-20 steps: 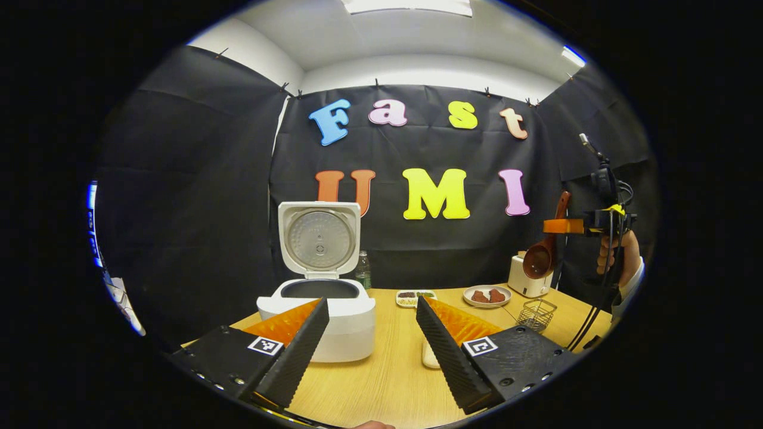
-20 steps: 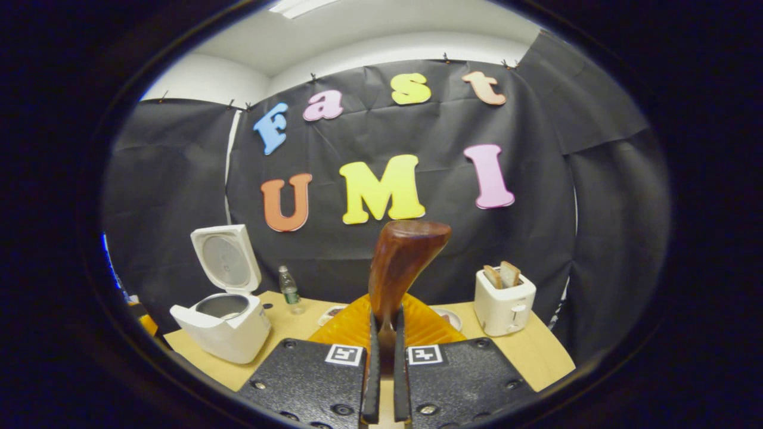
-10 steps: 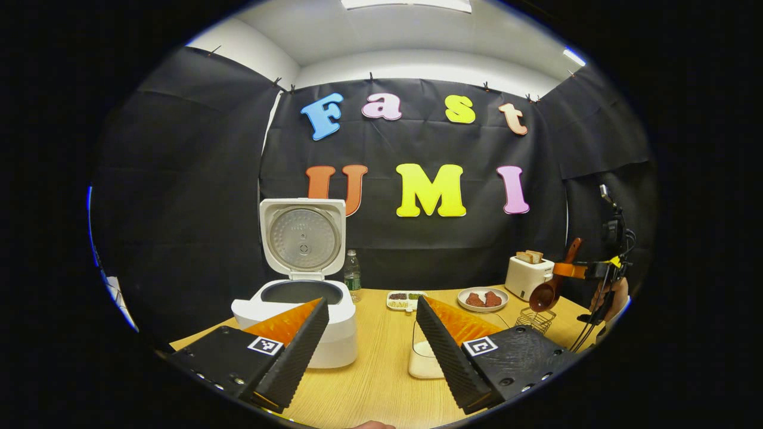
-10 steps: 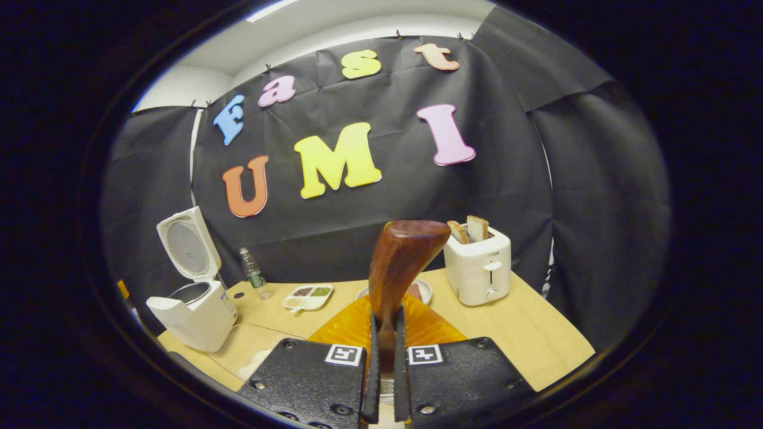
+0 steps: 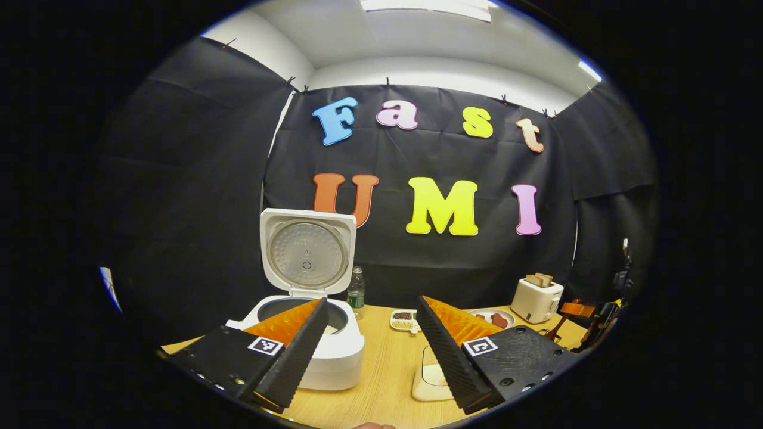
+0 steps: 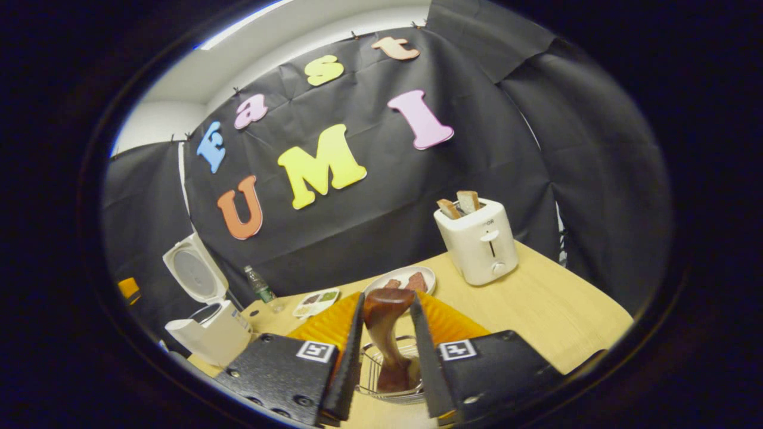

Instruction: Close the left gripper, press the button to open the rice cooker; take a wooden spoon from the chopstick holder with the right hand, scoop a spoonful of rice and pour it into the rice cooker, then put the wooden spoon back into the chopstick holder.

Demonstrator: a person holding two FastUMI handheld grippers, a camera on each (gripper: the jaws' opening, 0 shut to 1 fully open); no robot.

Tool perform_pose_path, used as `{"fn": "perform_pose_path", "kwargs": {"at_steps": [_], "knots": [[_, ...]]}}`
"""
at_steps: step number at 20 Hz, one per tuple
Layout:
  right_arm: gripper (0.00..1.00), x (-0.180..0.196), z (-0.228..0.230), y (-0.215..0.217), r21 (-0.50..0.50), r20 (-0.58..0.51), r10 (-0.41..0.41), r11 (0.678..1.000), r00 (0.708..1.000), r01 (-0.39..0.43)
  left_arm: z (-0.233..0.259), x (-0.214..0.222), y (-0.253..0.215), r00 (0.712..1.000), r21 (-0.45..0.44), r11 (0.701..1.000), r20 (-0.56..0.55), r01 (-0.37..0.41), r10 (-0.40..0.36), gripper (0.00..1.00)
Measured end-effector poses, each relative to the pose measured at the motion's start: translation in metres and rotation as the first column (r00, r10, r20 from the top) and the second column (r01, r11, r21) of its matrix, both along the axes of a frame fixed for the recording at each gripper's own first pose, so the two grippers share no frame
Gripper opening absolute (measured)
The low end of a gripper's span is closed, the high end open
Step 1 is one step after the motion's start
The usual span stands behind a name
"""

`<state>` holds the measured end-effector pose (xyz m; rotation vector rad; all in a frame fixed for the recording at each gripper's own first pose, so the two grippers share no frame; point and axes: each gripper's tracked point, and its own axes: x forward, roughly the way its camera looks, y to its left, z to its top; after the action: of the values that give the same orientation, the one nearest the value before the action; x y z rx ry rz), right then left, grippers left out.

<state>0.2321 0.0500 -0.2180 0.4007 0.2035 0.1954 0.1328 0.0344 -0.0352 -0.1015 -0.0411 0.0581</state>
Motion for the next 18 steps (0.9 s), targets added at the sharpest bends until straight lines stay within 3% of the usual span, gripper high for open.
{"fn": "perform_pose_path", "kwargs": {"at_steps": [1,2,3,5,7,8,9,10,11,12,16,17,18], "knots": [[0.60,0.005,0.004,-0.009,-0.019,0.018,-0.037,0.999,0.999,0.038,0.005,0.007,0.008,1.000,0.008,1.000,-0.001,-0.010,0.010,0.94],[0.66,0.003,0.008,-0.015,-0.041,0.034,-0.056,0.997,0.998,0.058,0.010,0.014,0.016,1.000,0.021,1.000,-0.003,-0.022,0.022,0.94],[0.84,-0.003,0.012,-0.020,-0.060,0.047,-0.076,0.995,0.996,0.079,0.018,0.019,0.024,0.999,0.034,0.999,0.000,-0.034,0.034,0.94],[0.99,-0.008,0.023,-0.024,-0.092,0.076,-0.087,0.991,0.993,0.094,0.031,0.031,0.035,0.999,0.046,0.998,0.008,-0.043,0.043,0.94],[1.00,-0.014,0.032,-0.026,-0.124,0.102,-0.094,0.987,0.990,0.106,0.040,0.044,0.047,0.999,0.046,0.998,-0.007,-0.051,0.051,0.94],[0.92,-0.017,0.037,-0.027,-0.138,0.115,-0.096,0.984,0.989,0.111,0.048,0.051,0.056,0.998,0.069,0.995,-0.002,-0.067,0.067,0.94],[1.00,-0.021,0.039,-0.027,-0.148,0.116,-0.096,0.983,0.989,0.113,0.054,0.057,0.067,0.996,0.095,0.991,-0.001,-0.090,0.091,0.94],[1.00,-0.026,0.043,-0.024,-0.148,0.127,-0.085,0.984,0.988,0.104,0.061,0.064,0.074,0.995,0.118,0.988,0.002,-0.104,0.104,0.94],[0.93,-0.030,0.047,-0.021,-0.150,0.134,-0.075,0.984,0.988,0.095,0.070,0.070,0.079,0.994,0.132,0.985,0.005,-0.110,0.110,0.94],[1.00,-0.033,0.048,-0.018,-0.157,0.139,-0.065,0.984,0.988,0.086,0.079,0.076,0.082,0.994,0.142,0.984,0.018,-0.109,0.107,0.94],[1.00,-0.048,0.052,-0.003,-0.202,0.161,-0.017,0.978,0.987,0.050,0.124,0.106,0.097,0.993,0.148,0.984,0.076,-0.099,0.089,0.95],[0.94,-0.050,0.054,-0.001,-0.218,0.174,-0.014,0.975,0.985,0.052,0.136,0.116,0.099,0.993,0.158,0.983,0.098,-0.088,0.073,0.95],[0.94,-0.052,0.055,0.002,-0.235,0.185,-0.005,0.971,0.983,0.050,0.145,0.127,0.103,0.990,0.173,0.980,0.117,-0.094,0.074,0.95]]}}
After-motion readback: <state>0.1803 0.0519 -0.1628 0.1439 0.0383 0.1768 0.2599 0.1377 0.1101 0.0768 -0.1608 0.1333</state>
